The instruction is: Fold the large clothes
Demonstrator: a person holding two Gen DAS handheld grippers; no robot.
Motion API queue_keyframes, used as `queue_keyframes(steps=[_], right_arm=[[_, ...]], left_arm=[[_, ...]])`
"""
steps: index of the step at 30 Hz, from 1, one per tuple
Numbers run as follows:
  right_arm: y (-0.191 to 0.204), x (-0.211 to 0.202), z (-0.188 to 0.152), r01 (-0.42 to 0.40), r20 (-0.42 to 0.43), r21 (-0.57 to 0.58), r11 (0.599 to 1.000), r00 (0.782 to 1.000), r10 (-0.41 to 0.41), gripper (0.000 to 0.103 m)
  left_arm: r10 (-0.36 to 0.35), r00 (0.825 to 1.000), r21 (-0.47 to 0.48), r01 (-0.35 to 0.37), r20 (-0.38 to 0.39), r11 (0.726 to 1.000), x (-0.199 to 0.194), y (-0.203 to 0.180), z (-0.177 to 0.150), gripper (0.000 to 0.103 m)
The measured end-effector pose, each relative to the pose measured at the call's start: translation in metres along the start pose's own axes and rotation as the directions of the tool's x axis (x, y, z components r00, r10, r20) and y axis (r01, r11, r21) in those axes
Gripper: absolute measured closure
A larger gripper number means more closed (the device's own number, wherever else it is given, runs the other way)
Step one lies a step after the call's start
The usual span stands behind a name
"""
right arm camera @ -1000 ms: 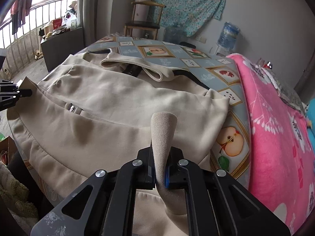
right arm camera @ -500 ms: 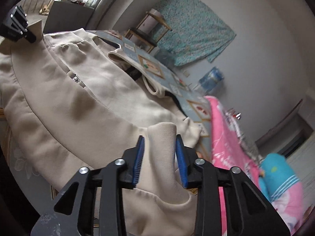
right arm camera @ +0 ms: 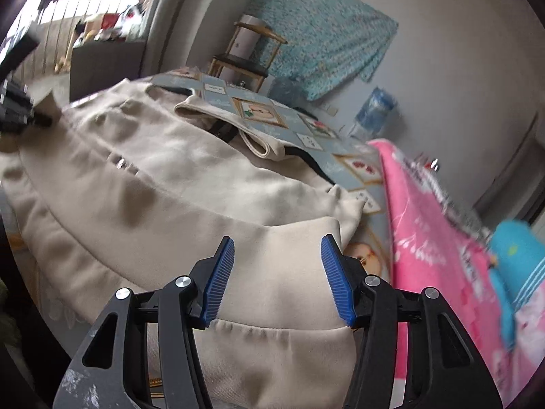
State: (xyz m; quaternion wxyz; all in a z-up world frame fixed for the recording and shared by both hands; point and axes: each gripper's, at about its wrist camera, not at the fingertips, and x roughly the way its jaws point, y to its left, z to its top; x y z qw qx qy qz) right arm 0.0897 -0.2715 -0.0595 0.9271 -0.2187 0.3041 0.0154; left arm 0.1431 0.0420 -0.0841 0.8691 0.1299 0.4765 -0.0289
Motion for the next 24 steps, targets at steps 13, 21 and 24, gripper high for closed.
queue_keyframes(steps=[13,21,24], right_arm=[[-0.112,0.137,0.022,-0.450,-0.132,0.552,0.702,0.784,0.606,0.046],[-0.112,0.111,-0.014,-0.520,-0.130,0.625,0.582,0.666,0.735,0.045],[-0.112,0.104,-0.023,-0.532,-0.113,0.647,0.546,0.641,0.759,0.045]], left_arm=[[-0.060,0.998,-0.081,0.058,-0.026,0.995,0.007,0.012,0.002,0.096],[-0.066,0.998,-0.080,0.064,-0.025,0.995,0.008,0.012,0.003,0.096],[-0.069,0.997,-0.080,0.067,-0.021,0.995,0.008,0.012,0.002,0.096]])
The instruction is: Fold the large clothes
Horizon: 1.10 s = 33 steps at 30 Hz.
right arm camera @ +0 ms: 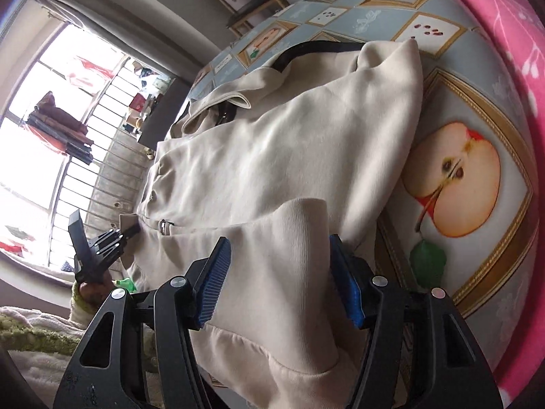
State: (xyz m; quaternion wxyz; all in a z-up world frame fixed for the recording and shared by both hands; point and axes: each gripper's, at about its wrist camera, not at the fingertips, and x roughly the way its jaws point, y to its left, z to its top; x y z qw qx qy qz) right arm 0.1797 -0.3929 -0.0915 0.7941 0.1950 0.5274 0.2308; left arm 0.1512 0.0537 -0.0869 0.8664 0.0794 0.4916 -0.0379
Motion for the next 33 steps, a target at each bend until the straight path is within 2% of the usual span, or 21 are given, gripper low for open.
queue_keyframes(steps=[1,2,3,7,8,9,14,19,22,28,33], right_arm=[[-0.001,-0.001,0.000,-0.007,0.002,0.007,1.000,1.000,0.007,0.046],[-0.001,-0.001,-0.001,-0.004,0.006,0.014,1.000,1.000,0.004,0.051],[0.000,0.000,-0.001,0.008,0.003,0.014,1.000,1.000,-0.008,0.060],[0.012,0.003,-0.001,0.099,-0.001,-0.035,0.994,0.995,-0.099,0.079],[0.013,0.002,-0.003,0.107,0.003,-0.043,0.993,0.994,-0.107,0.089],[0.016,0.000,-0.004,0.116,0.009,-0.050,0.992,0.993,-0.116,0.091],[0.046,-0.004,-0.013,0.231,0.070,-0.142,0.963,0.972,-0.223,0.092],[0.053,0.007,-0.018,0.350,0.093,-0.155,0.924,0.936,-0.340,0.090],[0.062,0.006,-0.021,0.419,0.129,-0.158,0.894,0.907,-0.402,0.093],[0.089,0.013,-0.033,0.557,0.200,-0.223,0.800,0.829,-0.522,0.093],[0.090,0.022,-0.033,0.593,0.195,-0.229,0.772,0.805,-0.560,0.091]], left_arm=[[-0.001,1.000,0.000,0.001,0.002,1.000,0.000,0.000,-0.001,0.096],[-0.002,1.000,-0.002,0.002,0.004,1.000,0.000,0.001,-0.001,0.096],[-0.003,1.000,-0.003,0.003,0.004,1.000,0.000,0.001,-0.001,0.096],[-0.005,1.000,-0.010,0.005,0.006,1.000,0.001,0.001,-0.001,0.096],[-0.005,1.000,-0.010,0.005,0.007,1.000,0.000,0.001,-0.001,0.096],[-0.005,1.000,-0.010,0.005,0.008,1.000,0.000,0.001,-0.001,0.096],[-0.008,1.000,-0.017,0.008,0.006,1.000,0.000,0.002,-0.001,0.096],[-0.003,1.000,-0.021,0.003,0.000,1.000,0.000,0.002,0.000,0.096],[0.007,1.000,-0.026,-0.007,0.005,1.000,-0.005,0.002,0.001,0.096],[0.011,1.000,-0.046,-0.011,-0.006,0.999,-0.010,0.003,0.003,0.096],[0.004,1.000,-0.066,-0.005,-0.022,0.998,-0.007,0.004,0.004,0.096]])
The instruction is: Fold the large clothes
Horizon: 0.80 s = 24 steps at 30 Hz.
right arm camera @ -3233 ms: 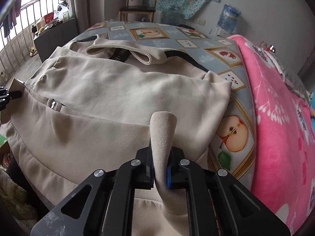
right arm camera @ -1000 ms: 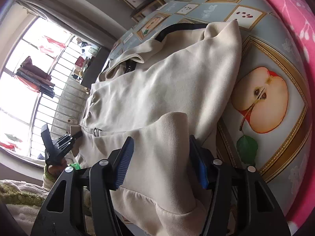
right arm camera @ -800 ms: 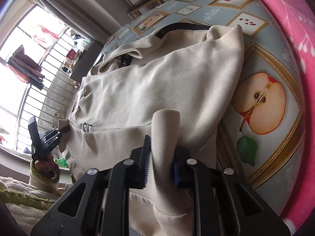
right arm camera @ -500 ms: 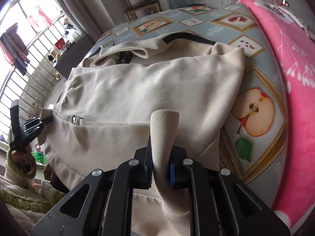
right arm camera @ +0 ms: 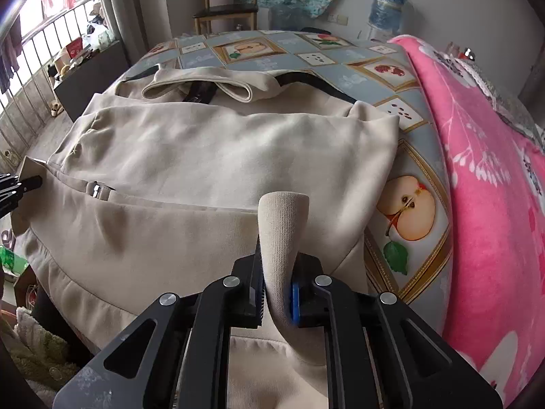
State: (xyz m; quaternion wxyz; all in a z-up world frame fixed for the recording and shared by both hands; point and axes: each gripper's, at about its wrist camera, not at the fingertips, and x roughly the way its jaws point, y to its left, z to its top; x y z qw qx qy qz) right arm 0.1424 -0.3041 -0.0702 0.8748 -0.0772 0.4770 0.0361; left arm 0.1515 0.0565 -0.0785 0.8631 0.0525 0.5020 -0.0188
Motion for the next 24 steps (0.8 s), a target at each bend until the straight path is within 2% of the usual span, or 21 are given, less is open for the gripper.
queue_keyframes(steps=[24], right_arm=[[0.0036,0.0019,0.0005,0.026,-0.020,-0.022,0.999,0.999,-0.027,0.090]], left_arm=[[-0.004,1.000,-0.006,0.004,-0.011,1.000,0.0019,0.0010,0.0010,0.096]])
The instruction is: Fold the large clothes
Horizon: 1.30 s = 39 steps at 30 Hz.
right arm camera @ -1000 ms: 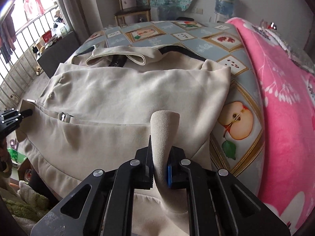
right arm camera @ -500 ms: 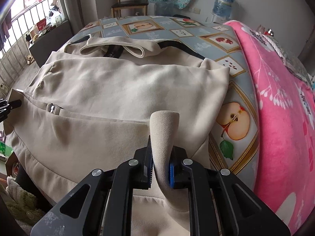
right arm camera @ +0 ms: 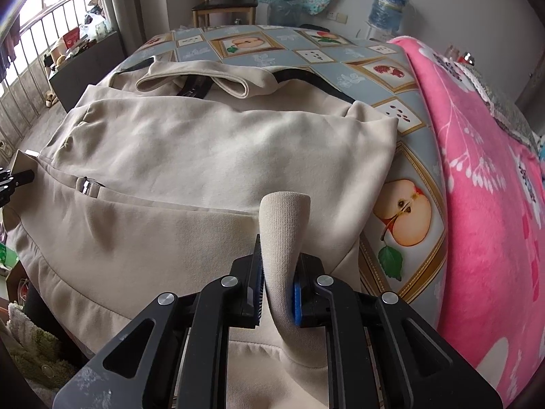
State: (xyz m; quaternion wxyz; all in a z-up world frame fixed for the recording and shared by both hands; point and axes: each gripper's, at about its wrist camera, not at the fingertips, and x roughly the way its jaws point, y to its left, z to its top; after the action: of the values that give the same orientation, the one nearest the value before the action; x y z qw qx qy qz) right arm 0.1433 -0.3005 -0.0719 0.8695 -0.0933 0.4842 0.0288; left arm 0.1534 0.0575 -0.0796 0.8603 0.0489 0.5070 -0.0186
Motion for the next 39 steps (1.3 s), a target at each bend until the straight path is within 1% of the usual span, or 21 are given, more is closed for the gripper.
queue_keyframes(steps=[14,19,21,23,25,27,29,31,33,34,35,37,38,39], right_arm=[[-0.002,0.000,0.000,0.006,0.005,-0.003,1.000,1.000,-0.006,0.090],[-0.002,-0.003,0.000,0.019,0.023,0.007,1.000,1.000,-0.019,0.091],[-0.002,-0.008,-0.002,0.028,0.044,0.018,0.999,0.999,-0.029,0.093],[0.000,-0.016,-0.005,0.048,0.074,0.020,0.999,0.996,-0.049,0.094],[0.000,-0.031,-0.008,0.055,0.115,0.034,0.998,0.992,-0.059,0.094],[-0.001,-0.049,-0.009,0.044,0.163,0.064,0.997,0.985,-0.054,0.094],[-0.003,-0.070,-0.007,0.037,0.220,0.093,0.995,0.974,-0.057,0.094],[-0.006,-0.089,-0.001,0.036,0.276,0.115,0.993,0.959,-0.067,0.094],[-0.011,-0.101,0.014,0.027,0.324,0.126,0.992,0.944,-0.067,0.094],[-0.015,-0.103,0.023,0.022,0.344,0.128,0.991,0.937,-0.065,0.094],[-0.020,-0.104,0.034,0.019,0.362,0.126,0.992,0.930,-0.064,0.094],[-0.030,-0.098,0.062,0.030,0.390,0.116,0.993,0.918,-0.074,0.094],[-0.035,-0.092,0.076,0.029,0.397,0.113,0.993,0.915,-0.072,0.094],[-0.041,-0.085,0.090,0.019,0.402,0.113,0.993,0.913,-0.064,0.094]], left_arm=[[0.004,1.000,0.002,-0.004,0.002,1.000,0.000,0.000,-0.001,0.096],[0.008,1.000,0.003,-0.008,0.008,1.000,0.000,0.000,-0.002,0.096],[0.009,0.999,0.006,-0.009,0.039,1.000,-0.004,0.001,-0.005,0.096],[0.007,0.996,0.012,-0.009,0.089,1.000,-0.018,0.001,-0.009,0.096],[-0.006,0.989,0.018,0.003,0.148,1.000,-0.038,0.002,-0.012,0.096],[-0.023,0.977,0.028,0.018,0.214,0.999,-0.065,0.005,-0.017,0.096],[-0.026,0.964,0.041,0.015,0.266,0.999,-0.088,0.007,-0.016,0.096],[-0.032,0.950,0.046,0.018,0.312,0.999,-0.107,0.011,-0.007,0.096],[-0.048,0.937,0.042,0.036,0.345,0.998,-0.117,0.016,0.010,0.096],[-0.062,0.928,0.038,0.052,0.368,0.998,-0.120,0.021,0.024,0.096],[-0.069,0.923,0.037,0.060,0.378,0.998,-0.120,0.024,0.036,0.096],[-0.075,0.914,0.041,0.064,0.400,0.997,-0.114,0.029,0.068,0.096],[-0.075,0.909,0.047,0.062,0.411,0.997,-0.109,0.030,0.081,0.096],[-0.073,0.908,0.049,0.058,0.414,0.997,-0.102,0.032,0.098,0.096]])
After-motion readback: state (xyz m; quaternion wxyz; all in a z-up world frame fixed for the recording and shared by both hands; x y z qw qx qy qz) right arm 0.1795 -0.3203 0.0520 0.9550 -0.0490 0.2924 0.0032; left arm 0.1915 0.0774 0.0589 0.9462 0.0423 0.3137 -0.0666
